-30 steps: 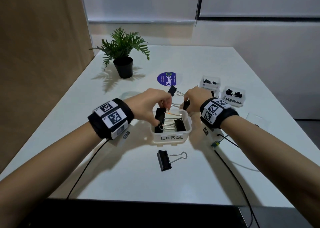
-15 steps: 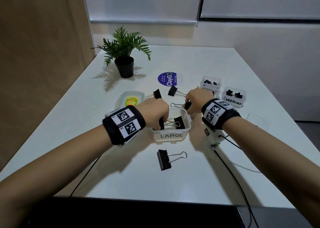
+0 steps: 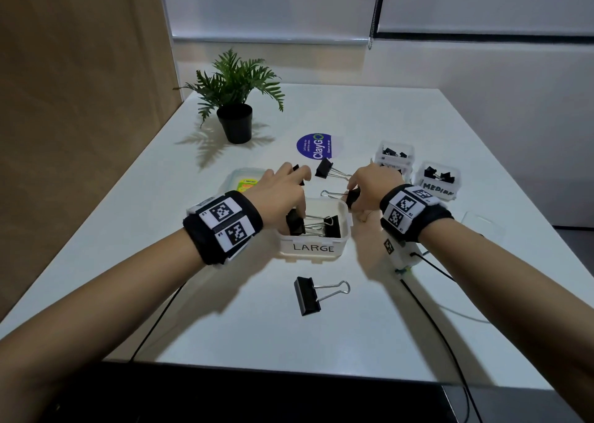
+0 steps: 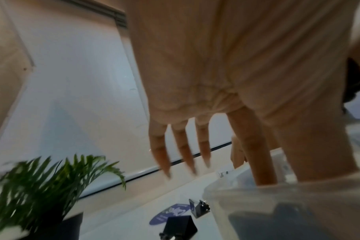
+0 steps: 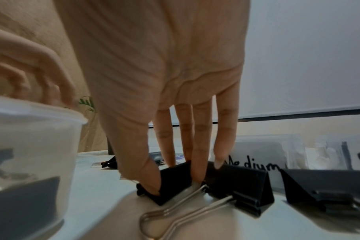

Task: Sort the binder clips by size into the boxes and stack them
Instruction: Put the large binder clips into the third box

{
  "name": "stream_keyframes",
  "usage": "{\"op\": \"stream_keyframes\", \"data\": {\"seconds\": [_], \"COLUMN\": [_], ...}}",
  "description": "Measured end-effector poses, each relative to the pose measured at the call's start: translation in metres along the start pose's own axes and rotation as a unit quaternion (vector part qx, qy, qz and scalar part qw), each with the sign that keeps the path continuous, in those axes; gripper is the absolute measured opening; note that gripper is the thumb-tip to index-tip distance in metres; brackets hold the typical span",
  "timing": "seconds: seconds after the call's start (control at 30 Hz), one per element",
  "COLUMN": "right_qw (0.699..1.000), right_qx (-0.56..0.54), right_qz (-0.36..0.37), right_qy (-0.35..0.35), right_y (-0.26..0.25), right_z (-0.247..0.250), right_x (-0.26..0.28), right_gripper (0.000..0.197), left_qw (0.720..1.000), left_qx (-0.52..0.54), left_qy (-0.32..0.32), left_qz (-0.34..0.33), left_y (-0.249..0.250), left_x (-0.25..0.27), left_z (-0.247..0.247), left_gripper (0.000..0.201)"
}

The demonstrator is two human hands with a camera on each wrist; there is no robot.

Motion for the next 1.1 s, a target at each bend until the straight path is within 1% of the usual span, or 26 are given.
{"op": "stream_keyframes", "data": {"seconds": [0.1, 0.17, 0.3, 0.4, 0.53, 0.63, 0.73, 0.87, 0.97, 1.1], "right_qw": [0.999, 0.997, 0.984, 0.979, 0.981, 0.985, 0.987, 0.989, 0.988, 0.984], "right_qx": [-0.042, -0.075, -0.156, -0.187, -0.181, -0.142, -0.116, -0.075, -0.085, -0.122], "right_qz": [-0.008, -0.018, -0.016, 0.018, 0.07, 0.096, 0.108, 0.116, 0.117, 0.103], "right_qy": [0.014, 0.027, 0.081, 0.08, 0.005, -0.014, 0.01, 0.051, 0.059, 0.076], "right_y": [0.006, 0.011, 0.02, 0.014, -0.003, -0.016, -0.03, -0.041, -0.037, -0.026], "right_z": [0.003, 0.011, 0.042, 0.061, 0.067, 0.066, 0.062, 0.055, 0.054, 0.062], "right_x": [0.002, 0.007, 0.03, 0.051, 0.071, 0.077, 0.077, 0.075, 0.077, 0.083], "right_gripper": [0.039, 0.041, 0.043, 0.04, 0.038, 0.034, 0.031, 0.03, 0.025, 0.028], "left_qw": [0.994, 0.99, 0.987, 0.988, 0.986, 0.982, 0.979, 0.98, 0.981, 0.981], "left_qx": [0.096, 0.128, 0.151, 0.148, 0.164, 0.183, 0.201, 0.195, 0.19, 0.19], "left_qy": [-0.04, -0.039, -0.014, -0.008, -0.005, -0.012, -0.016, -0.009, -0.001, 0.002], "left_qz": [0.029, 0.04, 0.061, 0.054, 0.04, 0.037, 0.04, 0.044, 0.046, 0.049], "left_y": [-0.013, -0.018, -0.02, -0.018, -0.016, -0.017, -0.018, -0.019, -0.023, -0.025], "left_x": [-0.001, 0.0, 0.001, 0.0, 0.001, 0.0, 0.0, 0.0, 0.0, 0.0], "left_z": [-0.007, -0.008, -0.009, -0.009, -0.007, -0.007, -0.009, -0.009, -0.01, -0.012], "left_gripper": [0.041, 0.042, 0.04, 0.036, 0.04, 0.044, 0.048, 0.049, 0.049, 0.049]}}
Point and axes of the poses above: each hand's wrist, its own x-axis away from the middle knuckle, its own z-axis out of the back of the hand, y = z × x, the point moved 7 cm from there along -x, towards the middle knuckle, and after that the axes turned 4 degrees about x, right-handed, at the moved point
